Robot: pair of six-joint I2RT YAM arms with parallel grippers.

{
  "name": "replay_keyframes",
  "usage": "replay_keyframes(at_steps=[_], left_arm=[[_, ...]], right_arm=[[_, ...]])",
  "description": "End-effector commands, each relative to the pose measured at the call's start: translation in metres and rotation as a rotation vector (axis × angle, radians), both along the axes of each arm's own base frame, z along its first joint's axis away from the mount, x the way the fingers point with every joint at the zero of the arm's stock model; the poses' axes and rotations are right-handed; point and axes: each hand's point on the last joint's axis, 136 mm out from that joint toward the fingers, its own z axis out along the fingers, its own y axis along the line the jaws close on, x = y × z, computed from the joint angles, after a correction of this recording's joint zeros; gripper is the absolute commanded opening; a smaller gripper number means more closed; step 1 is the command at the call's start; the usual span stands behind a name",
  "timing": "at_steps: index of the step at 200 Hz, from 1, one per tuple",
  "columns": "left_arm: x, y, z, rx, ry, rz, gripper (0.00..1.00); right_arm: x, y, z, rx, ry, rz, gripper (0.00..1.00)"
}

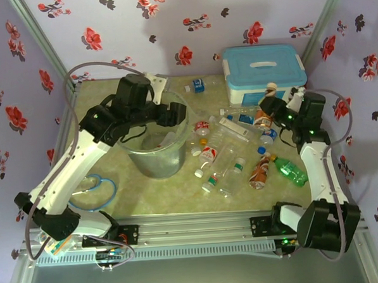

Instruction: Put the plastic bottles in the bin

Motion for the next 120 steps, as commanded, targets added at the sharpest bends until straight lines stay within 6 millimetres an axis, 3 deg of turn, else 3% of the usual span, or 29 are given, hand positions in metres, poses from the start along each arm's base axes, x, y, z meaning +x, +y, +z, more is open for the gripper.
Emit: replay_keyframes(at_steps=[1,28,52,120], left_arm=[[-0.007,-0.03,0.02,-0.085,-0.011,-0.09,0.79],[-0.016,-0.057,0.024,-0.15,0.008,-0.176,0.82],[-0.021,-0.08,0.021,-0.198,0.037,-0.241,0.85],[-0.024,-0.123,0.014,-0.274,0.096,-0.337,0.88]], right_arm=[[-0.009,0.041,0.061,0.101,-0.166,0.143,0.42],[-0.018,0.076,0.095,0.173,-0.253,0.244,0.42],[-0.023,0.105,0.114,0.243,-0.29,0.328,0.41],[-0.031,0.155,0.132,0.327,-0.317,0.462,0.41]])
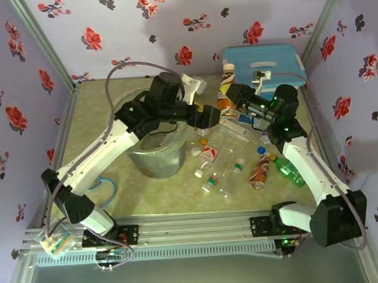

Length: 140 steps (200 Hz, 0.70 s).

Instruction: Put the plastic bottles in the bin

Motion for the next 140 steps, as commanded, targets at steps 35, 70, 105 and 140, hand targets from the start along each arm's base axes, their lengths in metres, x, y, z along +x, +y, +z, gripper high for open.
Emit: replay_keyframes(at_steps=[35,70,105,140], left_arm=[[0.002,-0.025,0.024,-0.111,-0.015,-0.051,0.88],[0.008,-0.031,0.021,-0.118,-0.015,-0.046,0.81],[0.009,-0.033,0.023,-0.123,-0.021,-0.048,0.67],[0.011,-0.029,0.023,-0.125,-0.02,-0.039,0.6]], right_arm=[[-0.016,0.026,0.041,0.077,-0.1,0.115,0.42],[-0.021,0.03,0.048,0.106,-0.103,0.141,0.42],[-0.022,0.032,0.049,0.111,-0.105,0.143,0.42],[-0.019,0.033,0.045,0.109,-0.091,0.142,0.46]])
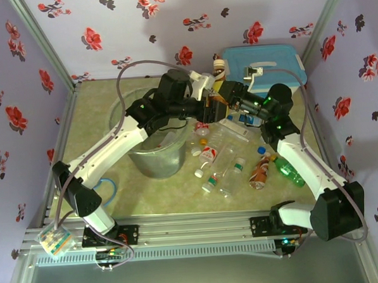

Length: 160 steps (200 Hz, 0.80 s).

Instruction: Put the plastic bottles in the bin

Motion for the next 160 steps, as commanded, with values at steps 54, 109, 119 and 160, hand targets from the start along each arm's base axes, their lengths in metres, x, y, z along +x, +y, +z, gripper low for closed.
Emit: replay_keyframes(at_steps=[54,109,119,160], left_arm=[[0.012,0.004,0.015,-0.051,-0.027,0.025,0.54],[0.018,0.015,0.012,-0.054,-0.015,0.053,0.51],[0.019,0.017,0.012,-0.054,-0.014,0.06,0.51],[0.024,0.034,0.016,-0.045,-0.013,0.09,0.5]], right_arm=[[-0.004,0.004,0.016,-0.008,-0.035,0.022,0.69],[-0.003,-0.008,0.022,-0.084,-0.053,-0.04,0.85],[-0.004,-0.014,0.024,-0.105,-0.06,-0.062,0.86],[-0.009,-0.053,0.024,-0.276,-0.052,-0.207,0.88]])
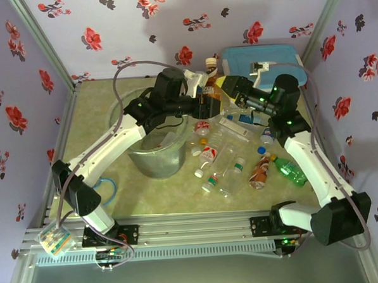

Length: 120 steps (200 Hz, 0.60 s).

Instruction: Put the plastic bottles in the bin

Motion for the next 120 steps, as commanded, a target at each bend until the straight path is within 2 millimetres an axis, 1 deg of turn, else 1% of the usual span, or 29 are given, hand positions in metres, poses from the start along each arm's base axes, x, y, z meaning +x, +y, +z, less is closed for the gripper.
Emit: replay_keyframes(at_steps=[1,18,34,43,68,79,91,101,120], left_arm=[[-0.001,0.018,0.026,-0.041,-0.036,0.025,0.5],[0.001,0.031,0.03,-0.031,-0.042,0.049,0.5],[0.004,0.048,0.033,-0.014,-0.055,0.087,0.5],[0.004,0.059,0.037,-0.013,-0.064,0.109,0.5],[0.006,0.097,0.038,0.046,-0.084,0.191,0.49],[0.007,0.117,0.031,0.113,-0.093,0.242,0.49],[0.007,0.137,0.019,0.193,-0.094,0.29,0.48],[0.006,0.15,0.006,0.255,-0.081,0.314,0.47],[0.006,0.166,-0.021,0.365,-0.044,0.338,0.45]], right_arm=[[-0.014,-0.026,0.014,-0.131,-0.062,-0.094,0.88],[-0.019,-0.047,0.01,-0.203,-0.035,-0.165,0.88],[-0.023,-0.067,-0.002,-0.286,0.005,-0.241,0.87],[-0.025,-0.08,-0.014,-0.351,0.042,-0.295,0.87],[-0.036,-0.127,-0.064,-0.621,0.202,-0.464,0.86],[-0.043,-0.148,-0.081,-0.722,0.273,-0.535,0.86],[-0.05,-0.165,-0.098,-0.772,0.36,-0.601,0.88],[-0.054,-0.174,-0.111,-0.789,0.426,-0.628,0.88],[-0.059,-0.185,-0.131,-0.838,0.54,-0.653,0.88]])
